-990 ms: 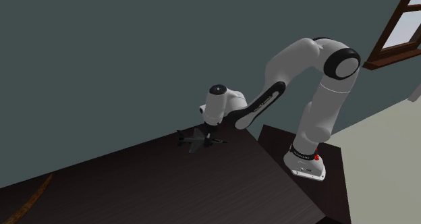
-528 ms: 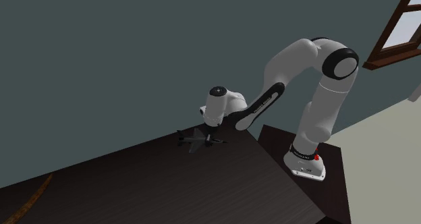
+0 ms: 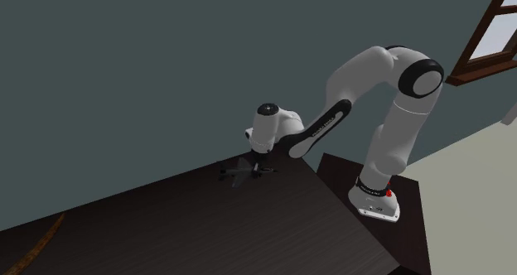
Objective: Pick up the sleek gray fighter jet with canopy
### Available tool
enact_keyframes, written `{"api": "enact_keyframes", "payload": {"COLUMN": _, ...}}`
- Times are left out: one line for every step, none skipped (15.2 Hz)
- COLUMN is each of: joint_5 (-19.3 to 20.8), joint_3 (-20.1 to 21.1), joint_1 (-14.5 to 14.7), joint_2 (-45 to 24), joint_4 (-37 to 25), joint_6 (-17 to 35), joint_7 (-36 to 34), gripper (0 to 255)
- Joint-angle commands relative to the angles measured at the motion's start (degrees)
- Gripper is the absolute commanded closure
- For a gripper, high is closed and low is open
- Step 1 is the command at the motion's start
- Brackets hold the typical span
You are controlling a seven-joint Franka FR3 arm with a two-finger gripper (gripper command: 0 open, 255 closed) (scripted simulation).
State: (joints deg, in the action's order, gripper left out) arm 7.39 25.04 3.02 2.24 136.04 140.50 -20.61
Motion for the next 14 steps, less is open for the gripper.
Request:
{"api": "enact_keyframes", "payload": {"joint_5": -0.86, "joint_3": -0.06, "joint_1": 0.05, "joint_2": 0.98, "joint_4": -0.55, "joint_6": -1.41, "joint_7": 0.76, "gripper": 255}}
{"api": "enact_keyframes", "payload": {"joint_5": -1.3, "joint_3": -0.09, "joint_1": 0.09, "joint_2": 1.52, "joint_4": -0.85, "joint_6": -2.17, "joint_7": 1.13, "gripper": 255}}
{"api": "enact_keyframes", "payload": {"joint_5": -1.72, "joint_3": -0.13, "joint_1": 0.13, "joint_2": 2.05, "joint_4": -1.16, "joint_6": -2.94, "joint_7": 1.48, "gripper": 255}}
{"api": "enact_keyframes", "payload": {"joint_5": -2.11, "joint_3": -0.18, "joint_1": 0.17, "joint_2": 2.56, "joint_4": -1.48, "joint_6": -3.71, "joint_7": 1.82, "gripper": 255}}
{"api": "enact_keyframes", "payload": {"joint_5": -2.48, "joint_3": -0.23, "joint_1": 0.21, "joint_2": 3.06, "joint_4": -1.82, "joint_6": -4.49, "joint_7": 2.14, "gripper": 255}}
{"api": "enact_keyframes", "payload": {"joint_5": -2.83, "joint_3": -0.29, "joint_1": 0.25, "joint_2": 3.54, "joint_4": -2.17, "joint_6": -5.26, "joint_7": 2.44, "gripper": 255}}
{"api": "enact_keyframes", "payload": {"joint_5": -3.16, "joint_3": -0.35, "joint_1": 0.29, "joint_2": 4.01, "joint_4": -2.53, "joint_6": -6.04, "joint_7": 2.74, "gripper": 255}}
{"api": "enact_keyframes", "payload": {"joint_5": -3.48, "joint_3": -0.42, "joint_1": 0.33, "joint_2": 4.46, "joint_4": -2.91, "joint_6": -6.81, "joint_7": 3.02, "gripper": 255}}
{"api": "enact_keyframes", "payload": {"joint_5": -3.77, "joint_3": -0.48, "joint_1": 0.37, "joint_2": 4.9, "joint_4": -3.29, "joint_6": -7.59, "joint_7": 3.28, "gripper": 255}}
{"api": "enact_keyframes", "payload": {"joint_5": -4.05, "joint_3": -0.55, "joint_1": 0.41, "joint_2": 5.32, "joint_4": -3.69, "joint_6": -8.37, "joint_7": 3.54, "gripper": 255}}
{"api": "enact_keyframes", "payload": {"joint_5": -4.31, "joint_3": -0.62, "joint_1": 0.44, "joint_2": 5.73, "joint_4": -4.11, "joint_6": -9.15, "joint_7": 3.78, "gripper": 255}}
{"api": "enact_keyframes", "payload": {"joint_5": -4.55, "joint_3": -0.69, "joint_1": 0.47, "joint_2": 6.13, "joint_4": -4.53, "joint_6": -9.93, "joint_7": 4.01, "gripper": 255}}
{"api": "enact_keyframes", "payload": {"joint_5": -4.6, "joint_3": -0.71, "joint_1": 0.48, "joint_2": 6.2, "joint_4": -4.59, "joint_6": -10.05, "joint_7": 4.06, "gripper": 255}}
{"api": "enact_keyframes", "payload": {"joint_5": -4.59, "joint_3": -0.71, "joint_1": 0.48, "joint_2": 6.19, "joint_4": -4.6, "joint_6": -10.05, "joint_7": 4.05, "gripper": 255}}
